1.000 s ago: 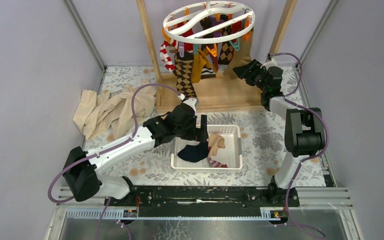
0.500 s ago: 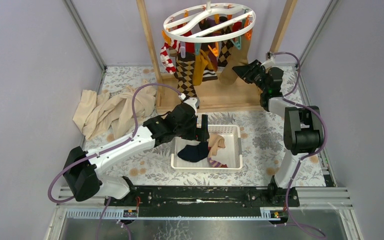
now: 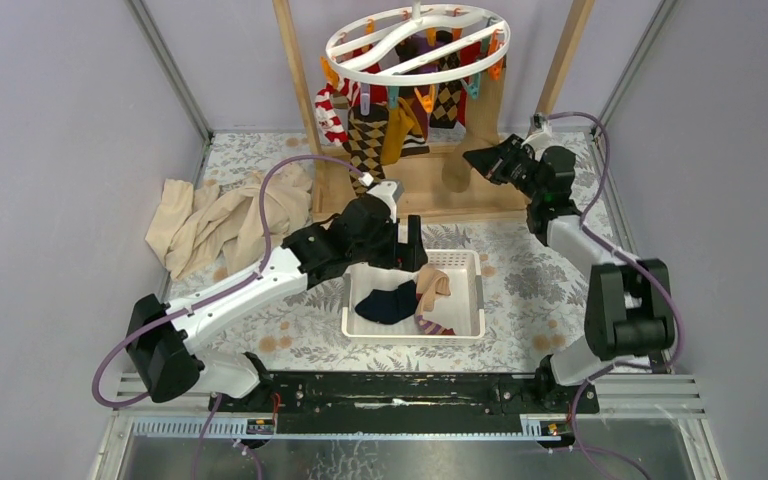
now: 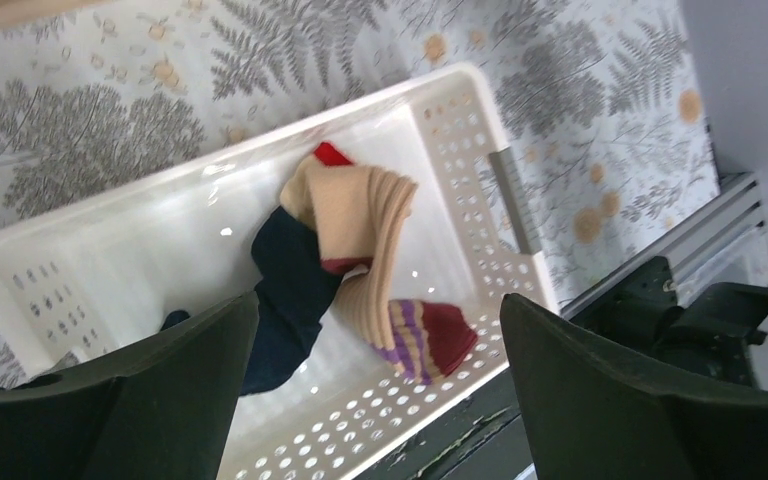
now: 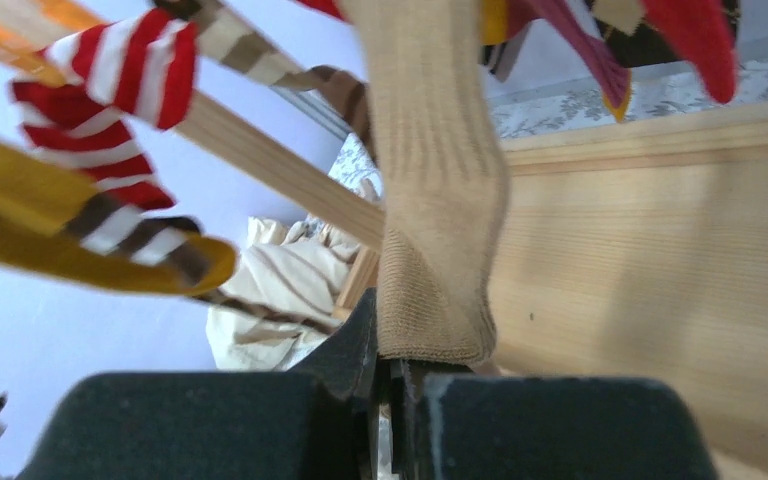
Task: Remove the socks clipped to the hanger
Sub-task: Remove the sock from the hanger.
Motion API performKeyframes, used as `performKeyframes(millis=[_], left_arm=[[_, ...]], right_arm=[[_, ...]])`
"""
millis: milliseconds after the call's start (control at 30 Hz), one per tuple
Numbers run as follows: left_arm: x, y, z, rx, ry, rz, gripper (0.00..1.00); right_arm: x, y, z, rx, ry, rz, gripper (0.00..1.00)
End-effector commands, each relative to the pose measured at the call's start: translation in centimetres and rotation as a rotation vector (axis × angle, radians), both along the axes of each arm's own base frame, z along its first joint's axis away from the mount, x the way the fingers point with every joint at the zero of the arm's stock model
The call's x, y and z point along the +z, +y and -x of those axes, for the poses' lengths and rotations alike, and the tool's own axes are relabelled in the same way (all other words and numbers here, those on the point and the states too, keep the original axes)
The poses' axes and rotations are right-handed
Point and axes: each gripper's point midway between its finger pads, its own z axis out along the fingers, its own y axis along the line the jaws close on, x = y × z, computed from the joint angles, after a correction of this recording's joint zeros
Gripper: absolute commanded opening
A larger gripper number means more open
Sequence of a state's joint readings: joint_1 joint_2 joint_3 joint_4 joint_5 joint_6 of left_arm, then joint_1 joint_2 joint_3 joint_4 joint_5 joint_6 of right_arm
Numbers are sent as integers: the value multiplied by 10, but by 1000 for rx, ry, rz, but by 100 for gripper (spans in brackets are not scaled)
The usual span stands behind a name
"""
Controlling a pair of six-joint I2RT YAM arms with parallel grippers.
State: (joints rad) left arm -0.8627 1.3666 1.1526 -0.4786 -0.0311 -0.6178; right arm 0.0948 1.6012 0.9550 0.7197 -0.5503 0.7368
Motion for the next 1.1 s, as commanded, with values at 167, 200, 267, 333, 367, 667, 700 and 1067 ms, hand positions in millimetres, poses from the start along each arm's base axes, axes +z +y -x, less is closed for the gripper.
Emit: performKeyframes(millis=[167,200,267,333,367,667,700,1067], left_arm=[[44,-26,-20,-14,-104,146,98],[48,-29,-19,-26,-110,165,98],[56,-35,-18,-44,-123,203,98],[63,-38,-17,-56,-145,238,98],[69,-40,-17,-62,-162,262,98],[98,-40,-10,-103,-279,400,98],[97,-38,-9,-102,-283,397,98],[97,-28,-19,-65,-377,380,98]], right_arm=[[52,8,75,55,-100,92,0],[55,10,83,63,-104,102,0],[61,14,97,81,-107,116,0],[67,18,109,97,-110,126,0],[70,19,115,105,-114,128,0],[84,37,157,195,-109,141,0],[86,41,161,210,-112,141,0],[99,73,184,318,-116,130,0]])
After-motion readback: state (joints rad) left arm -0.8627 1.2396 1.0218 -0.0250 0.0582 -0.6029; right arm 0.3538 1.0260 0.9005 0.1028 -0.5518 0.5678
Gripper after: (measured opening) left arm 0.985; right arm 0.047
